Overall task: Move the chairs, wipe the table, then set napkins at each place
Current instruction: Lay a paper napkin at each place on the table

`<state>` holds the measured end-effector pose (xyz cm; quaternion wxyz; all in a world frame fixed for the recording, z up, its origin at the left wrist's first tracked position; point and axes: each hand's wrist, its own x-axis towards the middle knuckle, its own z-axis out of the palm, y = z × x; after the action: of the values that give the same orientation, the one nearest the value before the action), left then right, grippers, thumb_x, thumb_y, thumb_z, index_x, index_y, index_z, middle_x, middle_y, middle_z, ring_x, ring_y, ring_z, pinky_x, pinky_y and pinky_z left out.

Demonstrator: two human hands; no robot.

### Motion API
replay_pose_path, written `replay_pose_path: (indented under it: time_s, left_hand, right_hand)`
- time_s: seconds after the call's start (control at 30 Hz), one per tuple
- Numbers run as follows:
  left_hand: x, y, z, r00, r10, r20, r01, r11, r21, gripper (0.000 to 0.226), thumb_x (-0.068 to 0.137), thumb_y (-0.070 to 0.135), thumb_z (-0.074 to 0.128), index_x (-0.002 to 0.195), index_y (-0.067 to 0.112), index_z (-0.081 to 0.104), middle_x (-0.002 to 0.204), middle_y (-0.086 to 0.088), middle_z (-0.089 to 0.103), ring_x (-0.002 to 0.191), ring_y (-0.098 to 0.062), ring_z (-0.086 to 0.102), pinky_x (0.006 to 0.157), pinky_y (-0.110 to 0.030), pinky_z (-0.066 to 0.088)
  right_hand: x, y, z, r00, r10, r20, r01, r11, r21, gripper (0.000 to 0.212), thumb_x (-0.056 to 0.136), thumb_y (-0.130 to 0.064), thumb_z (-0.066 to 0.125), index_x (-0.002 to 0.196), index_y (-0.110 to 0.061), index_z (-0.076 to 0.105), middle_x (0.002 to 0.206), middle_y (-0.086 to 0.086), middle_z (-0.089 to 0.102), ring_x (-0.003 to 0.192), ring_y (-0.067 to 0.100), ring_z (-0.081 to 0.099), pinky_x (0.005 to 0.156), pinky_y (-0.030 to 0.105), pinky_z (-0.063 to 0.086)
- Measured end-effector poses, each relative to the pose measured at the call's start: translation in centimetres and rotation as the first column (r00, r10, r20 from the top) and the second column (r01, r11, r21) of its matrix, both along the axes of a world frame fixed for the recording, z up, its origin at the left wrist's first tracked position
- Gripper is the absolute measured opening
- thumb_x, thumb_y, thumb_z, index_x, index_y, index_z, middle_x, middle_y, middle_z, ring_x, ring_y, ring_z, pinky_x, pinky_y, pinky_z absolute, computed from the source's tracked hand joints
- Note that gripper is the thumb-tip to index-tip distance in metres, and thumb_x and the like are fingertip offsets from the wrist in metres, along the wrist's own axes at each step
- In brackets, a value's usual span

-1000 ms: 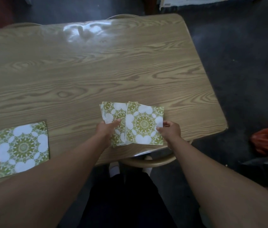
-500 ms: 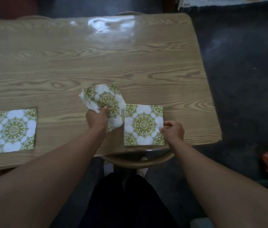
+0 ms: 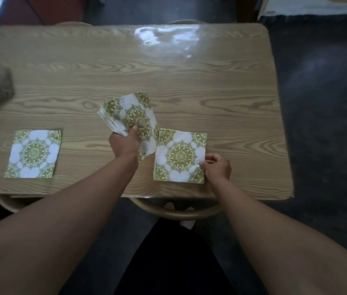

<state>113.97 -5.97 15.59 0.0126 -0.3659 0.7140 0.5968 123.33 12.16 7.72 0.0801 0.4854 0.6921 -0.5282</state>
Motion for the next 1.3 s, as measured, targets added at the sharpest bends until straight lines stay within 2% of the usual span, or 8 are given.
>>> replay_pose_path:
  time_s: [0.3,0.6,0.83,0.9,0.97,1.07,1.17,1.3]
  left_hand:
    - [-0.6,0.2,0.1,1.0,-0.016,-0.005,0.016,1.0,0.018,0.023,0.087,0.016,0.069,0.098,0.011,0.049,0.095,-0.004,0.056,0.088,-0.019,0.056,0.076,-0.027,0.044]
    - [-1.8,0.4,0.4,0.998,-0.058,-0.037,0.06,0.997,0.053,0.03,0.088,0.015,0.068,0.111,0.002,0.055,0.098,-0.004,0.058,0.09,-0.018,0.057,0.079,-0.028,0.047]
    - [-2.7,2.4,1.5,0.988,-0.13,-0.085,0.142,0.978,0.153,0.027,0.084,0.016,0.073,0.104,0.005,0.058,0.102,-0.007,0.065,0.094,-0.023,0.065,0.081,-0.034,0.054]
    - [-2.7,3.5,1.6,0.981,-0.172,-0.084,0.188,0.948,0.255,0.032,0.081,0.016,0.075,0.107,0.003,0.063,0.104,-0.008,0.069,0.096,-0.026,0.069,0.079,-0.036,0.056]
    - [-2.5,4.7,1.5,0.965,-0.254,-0.064,0.257,0.865,0.431,0.026,0.082,0.013,0.074,0.105,0.007,0.067,0.104,-0.011,0.072,0.096,-0.028,0.07,0.079,-0.041,0.057]
    - [-1.8,6.6,1.4,0.891,-0.452,0.025,0.338,0.701,0.629,0.034,0.084,0.012,0.071,0.117,0.006,0.066,0.113,-0.014,0.071,0.101,-0.032,0.069,0.082,-0.049,0.057]
    - [-0.9,8.9,0.9,0.791,-0.587,0.174,0.409,0.718,0.563,0.036,0.084,0.01,0.071,0.118,0.002,0.064,0.109,-0.015,0.071,0.094,-0.031,0.07,0.074,-0.042,0.058]
    - [-0.4,12.0,-0.4,0.721,-0.607,0.334,0.494,0.788,0.367,0.048,0.071,0.016,0.084,0.111,-0.002,0.062,0.101,-0.015,0.071,0.092,-0.031,0.068,0.082,-0.043,0.057]
  right_hand:
    - [-0.8,-0.3,-0.2,1.0,-0.007,0.011,0.006,1.0,0.029,0.018,0.079,-0.004,0.075,0.088,-0.018,0.068,0.082,-0.002,0.07,0.077,0.014,0.067,0.079,0.029,0.056]
    - [-1.2,-0.3,-0.1,0.998,0.019,0.058,-0.022,0.999,0.049,0.018,0.077,-0.007,0.077,0.082,-0.021,0.066,0.078,-0.005,0.069,0.083,0.017,0.07,0.084,0.037,0.057]
    - [-1.5,0.6,1.7,0.991,0.117,0.069,-0.132,0.948,0.289,0.015,0.086,-0.024,0.066,0.1,-0.02,0.067,0.105,0.002,0.068,0.099,0.021,0.063,0.08,0.029,0.048]
    - [-1.9,1.3,2.7,0.999,0.036,-0.002,-0.035,0.977,0.209,0.016,0.09,-0.029,0.062,0.1,-0.017,0.066,0.104,0.003,0.07,0.097,0.021,0.066,0.08,0.03,0.049]
    - [-2.4,2.5,3.6,0.99,-0.13,-0.062,0.126,0.99,-0.064,0.029,0.096,-0.039,0.054,0.104,-0.012,0.064,0.102,0.007,0.071,0.093,0.024,0.068,0.082,0.034,0.051]
    - [-2.4,4.6,5.2,0.935,-0.355,-0.002,0.3,0.795,-0.527,0.053,0.097,-0.057,0.037,0.107,-0.009,0.057,0.101,0.011,0.068,0.097,0.03,0.067,0.09,0.043,0.053]
    - [-1.6,7.4,5.9,0.903,-0.428,0.033,0.336,0.657,-0.675,0.071,0.092,-0.069,0.03,0.108,-0.006,0.06,0.103,0.015,0.069,0.095,0.033,0.066,0.089,0.048,0.054]
    - [-0.7,11.0,6.7,0.935,-0.354,-0.02,0.251,0.7,-0.668,0.052,0.097,-0.052,0.045,0.118,-0.006,0.057,0.107,0.012,0.068,0.094,0.029,0.067,0.067,0.038,0.056]
